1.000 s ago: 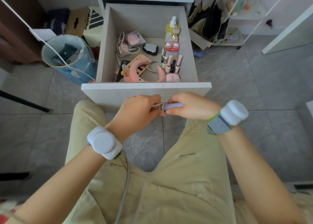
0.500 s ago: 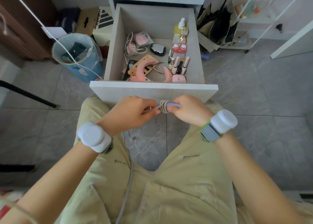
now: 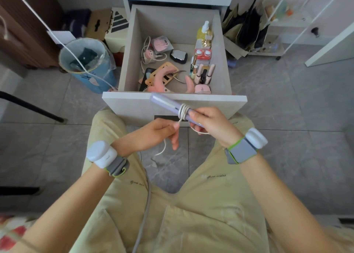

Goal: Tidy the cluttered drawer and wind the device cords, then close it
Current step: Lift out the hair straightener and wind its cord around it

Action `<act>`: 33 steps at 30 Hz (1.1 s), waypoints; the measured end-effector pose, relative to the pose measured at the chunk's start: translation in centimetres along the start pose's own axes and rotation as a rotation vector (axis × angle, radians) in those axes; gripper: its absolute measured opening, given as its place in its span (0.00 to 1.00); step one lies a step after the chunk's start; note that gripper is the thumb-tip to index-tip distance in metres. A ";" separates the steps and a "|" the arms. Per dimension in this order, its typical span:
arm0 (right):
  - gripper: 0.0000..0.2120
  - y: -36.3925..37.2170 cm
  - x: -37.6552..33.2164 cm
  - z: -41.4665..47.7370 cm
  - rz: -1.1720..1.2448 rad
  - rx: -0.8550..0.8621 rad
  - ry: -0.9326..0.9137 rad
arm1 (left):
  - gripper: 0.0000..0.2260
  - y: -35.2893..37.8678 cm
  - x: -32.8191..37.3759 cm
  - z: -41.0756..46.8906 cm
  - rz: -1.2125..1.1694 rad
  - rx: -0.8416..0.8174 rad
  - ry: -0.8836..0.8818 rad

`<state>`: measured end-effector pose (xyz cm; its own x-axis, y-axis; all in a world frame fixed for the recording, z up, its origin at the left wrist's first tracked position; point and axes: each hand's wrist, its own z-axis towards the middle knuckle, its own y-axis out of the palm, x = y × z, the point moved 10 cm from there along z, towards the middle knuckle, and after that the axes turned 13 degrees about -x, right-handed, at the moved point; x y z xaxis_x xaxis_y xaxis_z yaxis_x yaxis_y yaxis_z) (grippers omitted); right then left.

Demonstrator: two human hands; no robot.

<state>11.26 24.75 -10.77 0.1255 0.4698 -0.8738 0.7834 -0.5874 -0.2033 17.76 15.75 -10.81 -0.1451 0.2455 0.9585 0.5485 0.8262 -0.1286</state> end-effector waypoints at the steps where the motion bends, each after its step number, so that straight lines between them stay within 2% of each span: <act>1: 0.11 0.0 -0.2 -0.1 0.104 -0.019 -0.018 | 0.19 0.3 -0.2 0.0 0.022 -0.016 0.025; 7: 0.12 1.3 -0.9 -0.6 0.446 -0.206 -0.083 | 0.26 2.4 -0.8 0.7 -0.044 -0.170 0.062; 11: 0.14 1.4 -0.3 -0.4 0.461 -0.241 -0.026 | 0.25 3.6 -1.2 1.1 -0.069 -0.277 -0.002; 15: 0.18 1.8 0.3 -0.4 0.452 -0.279 0.012 | 0.21 3.1 -1.9 1.0 -0.008 -0.272 -0.073; 18: 0.22 2.1 0.3 -0.7 0.367 -0.355 0.017 | 0.17 2.1 -2.8 0.7 0.058 -0.197 -0.119; 20: 0.20 2.7 0.3 -1.1 0.294 -0.434 0.036 | 0.13 1.1 -4.0 0.4 0.073 -0.107 -0.149; 24: 0.19 3.6 0.5 -1.6 0.108 -0.587 0.072 | 0.13 -0.5 -4.7 -0.2 0.156 -0.039 -0.232; 27: 0.23 3.0 1.1 -1.5 -0.063 -0.609 0.120 | 0.18 -1.0 -2.3 0.1 0.260 0.014 -0.154; 33: 0.30 1.1 1.0 -1.2 -0.198 -0.541 0.138 | 0.15 -2.6 -1.4 -0.1 0.231 0.131 -0.124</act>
<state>13.03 25.36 -11.37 -0.0056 0.6388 -0.7693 0.9945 -0.0771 -0.0712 16.65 13.22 -11.74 -0.1324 0.4885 0.8625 0.4692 0.7974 -0.3796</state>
